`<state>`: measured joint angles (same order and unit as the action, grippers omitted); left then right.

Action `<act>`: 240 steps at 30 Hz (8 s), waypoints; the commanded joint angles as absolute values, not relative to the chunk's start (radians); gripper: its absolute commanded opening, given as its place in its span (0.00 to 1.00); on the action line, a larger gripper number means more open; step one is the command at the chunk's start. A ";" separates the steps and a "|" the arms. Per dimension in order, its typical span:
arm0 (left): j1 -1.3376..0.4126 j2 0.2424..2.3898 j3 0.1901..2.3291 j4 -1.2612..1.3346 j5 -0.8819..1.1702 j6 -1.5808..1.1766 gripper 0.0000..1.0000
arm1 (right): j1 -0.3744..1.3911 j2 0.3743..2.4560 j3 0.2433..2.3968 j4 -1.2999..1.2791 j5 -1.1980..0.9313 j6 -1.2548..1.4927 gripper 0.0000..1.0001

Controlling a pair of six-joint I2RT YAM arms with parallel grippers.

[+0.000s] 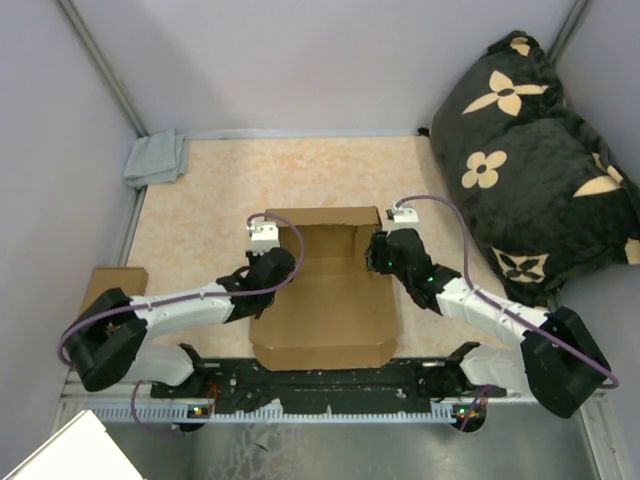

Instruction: Fold the paper box

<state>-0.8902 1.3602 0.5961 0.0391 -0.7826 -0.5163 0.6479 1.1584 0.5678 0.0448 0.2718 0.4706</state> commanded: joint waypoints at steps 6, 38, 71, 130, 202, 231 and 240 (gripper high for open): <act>-0.895 1.269 0.507 0.194 -0.731 -0.430 0.00 | 0.660 1.236 0.522 0.342 0.212 0.384 0.46; -0.948 1.291 0.700 -0.154 -0.799 -0.504 0.00 | 0.731 1.560 0.726 0.149 0.596 0.555 0.03; -0.929 1.312 0.956 -0.438 -0.636 -0.416 0.02 | 0.733 0.981 0.704 -0.067 0.300 0.106 0.53; -0.508 1.669 1.178 -0.333 -0.294 -0.374 0.75 | 0.623 1.243 1.010 -0.283 0.191 0.222 0.73; -0.531 1.730 1.273 -0.506 -0.447 -0.387 0.75 | 0.621 1.351 1.021 -0.267 0.116 0.173 0.73; -0.531 0.994 0.802 -0.428 -0.235 -0.419 0.75 | 0.643 2.266 1.986 -0.489 -0.084 -0.327 0.72; -0.532 0.952 0.781 -0.407 -0.242 -0.420 0.74 | 0.642 2.353 2.063 -0.487 -0.058 -0.275 0.47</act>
